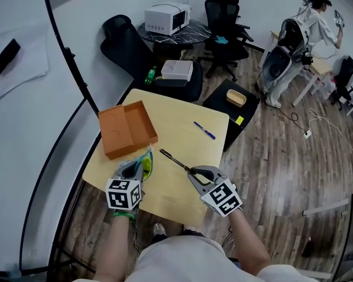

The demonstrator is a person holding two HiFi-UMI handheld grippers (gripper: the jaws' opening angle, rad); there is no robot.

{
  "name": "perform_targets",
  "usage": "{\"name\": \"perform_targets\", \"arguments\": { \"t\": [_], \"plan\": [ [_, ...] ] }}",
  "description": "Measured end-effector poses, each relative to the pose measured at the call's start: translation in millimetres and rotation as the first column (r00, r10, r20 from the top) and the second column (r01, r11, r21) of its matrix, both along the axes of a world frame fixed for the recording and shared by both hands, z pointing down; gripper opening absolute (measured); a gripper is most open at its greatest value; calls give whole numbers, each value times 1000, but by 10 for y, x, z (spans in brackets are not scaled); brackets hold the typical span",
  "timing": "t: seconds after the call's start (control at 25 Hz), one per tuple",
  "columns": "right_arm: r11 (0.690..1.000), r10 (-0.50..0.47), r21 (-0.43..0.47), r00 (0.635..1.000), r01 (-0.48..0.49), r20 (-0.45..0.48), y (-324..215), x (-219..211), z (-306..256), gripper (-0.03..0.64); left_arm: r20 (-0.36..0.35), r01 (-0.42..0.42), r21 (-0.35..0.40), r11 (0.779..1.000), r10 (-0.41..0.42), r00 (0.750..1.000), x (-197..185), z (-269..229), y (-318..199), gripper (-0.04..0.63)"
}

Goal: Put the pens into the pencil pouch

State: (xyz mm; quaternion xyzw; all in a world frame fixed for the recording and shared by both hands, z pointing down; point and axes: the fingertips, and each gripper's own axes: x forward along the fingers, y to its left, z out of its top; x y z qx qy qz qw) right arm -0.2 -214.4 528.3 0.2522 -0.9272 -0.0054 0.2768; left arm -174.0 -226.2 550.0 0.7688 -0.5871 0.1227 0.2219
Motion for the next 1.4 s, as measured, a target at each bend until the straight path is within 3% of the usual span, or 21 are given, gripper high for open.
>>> {"name": "perform_targets", "arguments": {
  "t": [0.28,0.6,1.04,1.4],
  "plan": [
    [985,-150,-110,973,132,-173,263,-297,462,58,14,-30,11,999,30,999,156,23,3,26],
    [975,-191,-173,923,139,-334,331,-360,686,58,112,-159,-26,987,161,981,525,165,159,26],
    [969,-205,-194,928,149,-311,328,-592,707,58,16,-347,-17,938,347,938,1162,106,354,26],
    [970,-199,-194,939,148,-280,340,-628,734,62,-38,-323,-16,946,322,946,1128,53,372,26]
  ]
}}
